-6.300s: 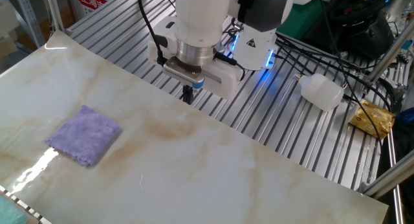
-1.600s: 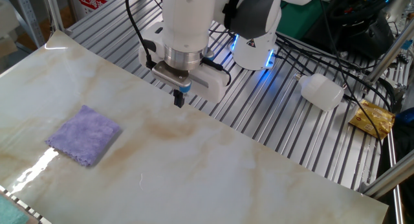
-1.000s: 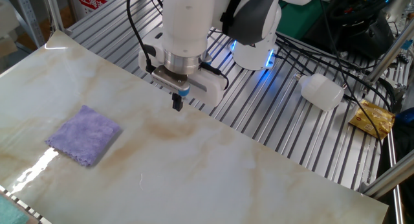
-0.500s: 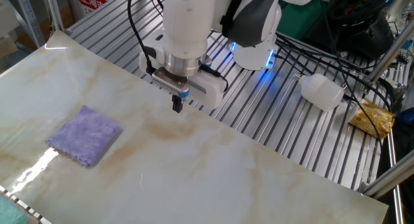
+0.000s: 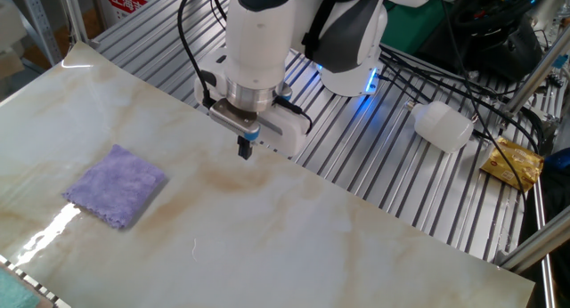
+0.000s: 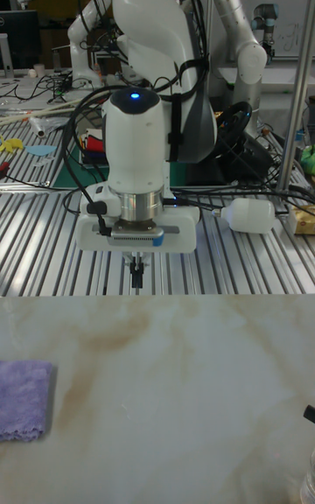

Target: Clean the tabletop with a sponge

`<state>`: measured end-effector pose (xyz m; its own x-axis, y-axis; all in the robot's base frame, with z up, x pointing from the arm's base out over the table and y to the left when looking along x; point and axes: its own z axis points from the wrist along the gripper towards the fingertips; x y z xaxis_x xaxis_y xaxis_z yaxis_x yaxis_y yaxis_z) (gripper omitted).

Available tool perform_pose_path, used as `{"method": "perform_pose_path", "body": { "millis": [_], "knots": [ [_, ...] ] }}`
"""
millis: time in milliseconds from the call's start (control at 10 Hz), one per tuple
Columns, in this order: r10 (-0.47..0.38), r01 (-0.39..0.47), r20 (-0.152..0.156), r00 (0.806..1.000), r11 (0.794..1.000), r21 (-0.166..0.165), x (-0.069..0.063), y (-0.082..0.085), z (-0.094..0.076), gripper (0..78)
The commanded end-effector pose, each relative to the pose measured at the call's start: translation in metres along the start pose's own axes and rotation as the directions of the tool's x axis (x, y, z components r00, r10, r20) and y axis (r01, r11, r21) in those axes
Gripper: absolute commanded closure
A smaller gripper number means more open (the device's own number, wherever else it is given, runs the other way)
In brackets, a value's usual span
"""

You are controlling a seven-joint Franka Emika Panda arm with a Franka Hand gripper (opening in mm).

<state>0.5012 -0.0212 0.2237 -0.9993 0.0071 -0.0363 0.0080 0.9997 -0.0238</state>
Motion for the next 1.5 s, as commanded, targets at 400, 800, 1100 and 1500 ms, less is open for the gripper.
{"method": "perform_pose_path", "body": {
  "millis": [400, 800, 1100, 1500],
  "knots": [
    [-0.001, 0.001, 0.003, 1.0, 1.0, 0.002, -0.001, 0.0, -0.001, 77.6],
    [-0.001, 0.001, 0.003, 1.0, 1.0, 0.003, 0.0, 0.0, 0.001, 77.6],
    [-0.001, 0.001, 0.004, 1.0, 1.0, 0.004, 0.0, 0.0, 0.003, 77.6],
    [0.001, -0.001, 0.006, 1.0, 1.0, 0.006, 0.001, -0.001, 0.009, 77.6]
  ]
}}
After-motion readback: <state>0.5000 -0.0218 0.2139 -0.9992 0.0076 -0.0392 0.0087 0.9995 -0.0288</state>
